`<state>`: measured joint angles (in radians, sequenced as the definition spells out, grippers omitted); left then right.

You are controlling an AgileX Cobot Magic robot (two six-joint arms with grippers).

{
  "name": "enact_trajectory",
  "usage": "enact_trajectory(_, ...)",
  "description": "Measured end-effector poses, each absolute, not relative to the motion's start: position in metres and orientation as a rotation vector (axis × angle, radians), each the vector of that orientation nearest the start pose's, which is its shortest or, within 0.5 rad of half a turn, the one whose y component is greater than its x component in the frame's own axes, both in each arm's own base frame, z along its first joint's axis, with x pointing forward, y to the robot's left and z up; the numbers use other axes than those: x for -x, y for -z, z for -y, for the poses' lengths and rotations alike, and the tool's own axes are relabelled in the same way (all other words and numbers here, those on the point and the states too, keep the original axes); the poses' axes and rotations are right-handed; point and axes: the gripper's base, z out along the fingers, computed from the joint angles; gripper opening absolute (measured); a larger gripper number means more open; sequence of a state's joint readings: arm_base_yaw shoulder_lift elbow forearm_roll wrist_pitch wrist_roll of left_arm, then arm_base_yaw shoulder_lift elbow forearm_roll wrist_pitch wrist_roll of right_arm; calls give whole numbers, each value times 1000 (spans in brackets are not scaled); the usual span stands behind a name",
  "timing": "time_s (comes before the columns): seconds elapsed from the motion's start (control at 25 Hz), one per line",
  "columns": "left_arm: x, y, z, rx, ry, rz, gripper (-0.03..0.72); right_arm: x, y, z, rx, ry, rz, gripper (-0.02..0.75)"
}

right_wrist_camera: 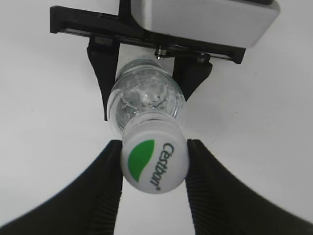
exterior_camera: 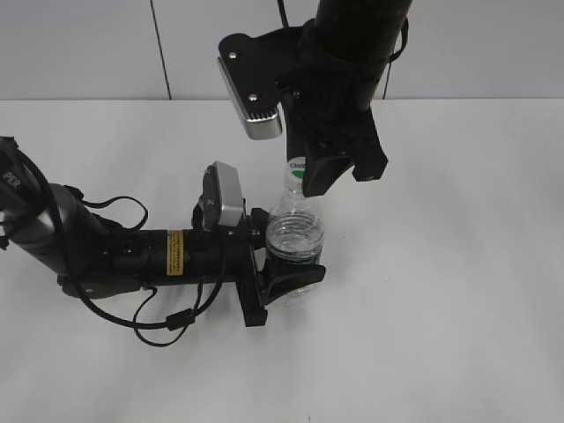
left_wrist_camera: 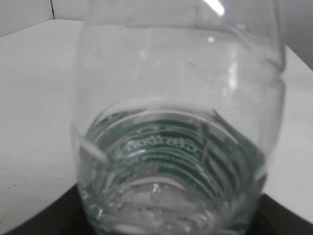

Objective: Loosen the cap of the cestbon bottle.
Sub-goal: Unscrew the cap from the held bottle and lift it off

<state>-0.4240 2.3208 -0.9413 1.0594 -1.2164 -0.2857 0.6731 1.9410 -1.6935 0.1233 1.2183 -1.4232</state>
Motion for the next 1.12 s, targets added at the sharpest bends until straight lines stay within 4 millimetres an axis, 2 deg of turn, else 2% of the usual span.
enact_trajectory(0.32,-296,-50,216,-1216,1035,-1457,412,-308,-272,-260,2519,-42,-1464,302)
enact_trajectory(0.52,-296,-50,216,-1222,1035,-1460,411,-299,-297,-256,2487,-22,-1386,296)
enact_trajectory(0.76,-296,-50,216,-1222,1036,-1460,411,-299,-297,-256,2498,-11,-1370,296)
enact_trajectory(0.88,-296,-50,216,-1222,1036,-1460,411,-296,-305,-254,2484,7,-1362,295)
enact_trajectory(1.0,-296,-50,216,-1222,1036,-1460,411,-290,-321,-249,2397,11,-1433,295)
enact_trajectory(1.12,-296,-50,216,-1214,1033,-1463,411,-287,-342,-244,2210,5,-1615,295)
